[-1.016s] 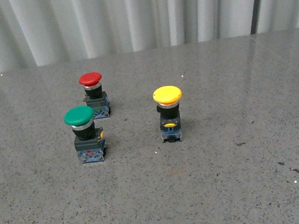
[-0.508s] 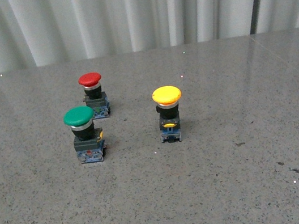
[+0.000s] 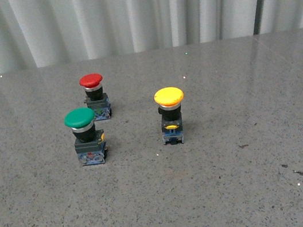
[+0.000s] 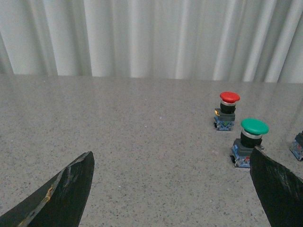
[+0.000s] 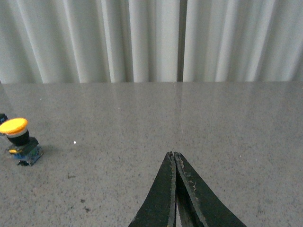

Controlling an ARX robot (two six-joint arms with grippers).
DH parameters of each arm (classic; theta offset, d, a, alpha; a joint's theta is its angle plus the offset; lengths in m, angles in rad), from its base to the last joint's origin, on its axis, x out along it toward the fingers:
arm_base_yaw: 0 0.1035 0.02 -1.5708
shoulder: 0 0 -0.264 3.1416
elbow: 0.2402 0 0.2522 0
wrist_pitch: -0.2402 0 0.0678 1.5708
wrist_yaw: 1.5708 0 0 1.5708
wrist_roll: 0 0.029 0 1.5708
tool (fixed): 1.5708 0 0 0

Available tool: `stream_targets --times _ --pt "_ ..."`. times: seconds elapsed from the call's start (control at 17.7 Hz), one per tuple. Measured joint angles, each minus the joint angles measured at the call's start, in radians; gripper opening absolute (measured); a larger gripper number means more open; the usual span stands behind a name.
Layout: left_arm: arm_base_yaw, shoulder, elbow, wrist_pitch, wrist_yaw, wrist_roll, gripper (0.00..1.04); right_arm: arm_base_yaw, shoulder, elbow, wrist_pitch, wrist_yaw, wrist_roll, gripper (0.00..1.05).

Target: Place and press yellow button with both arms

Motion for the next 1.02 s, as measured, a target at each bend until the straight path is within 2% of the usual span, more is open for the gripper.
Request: stream_targets --times 0.06,0.51,0.73,0.79,0.9,1.02 --pt "0.0 0.0 0.0 0.0 0.0 0.0 0.98 0.0 -0.118 0.0 -0.164 -0.001 0.0 0.02" --pt "0.0 0.0 0.0 0.0 0.0 0.0 0.98 0.0 -0.162 0.0 -0.166 0.0 0.0 0.02" --pt "0.0 0.0 0.0 0.0 0.0 0.0 0.98 0.0 -0.162 0.0 -0.166 0.0 -0.001 0.31" --pt "0.0 0.0 0.0 0.0 0.0 0.0 0.98 0.0 -0.162 0.0 -0.166 0.0 -0.001 0.51" --pt "0.0 0.0 0.0 0.0 0.0 0.0 0.98 0.0 -0.162 0.0 -0.166 0.0 0.0 0.71" --pt "0.0 0.0 0.0 0.0 0.0 0.0 0.98 0.0 -0.162 0.0 -0.166 0.0 -0.001 0.86"
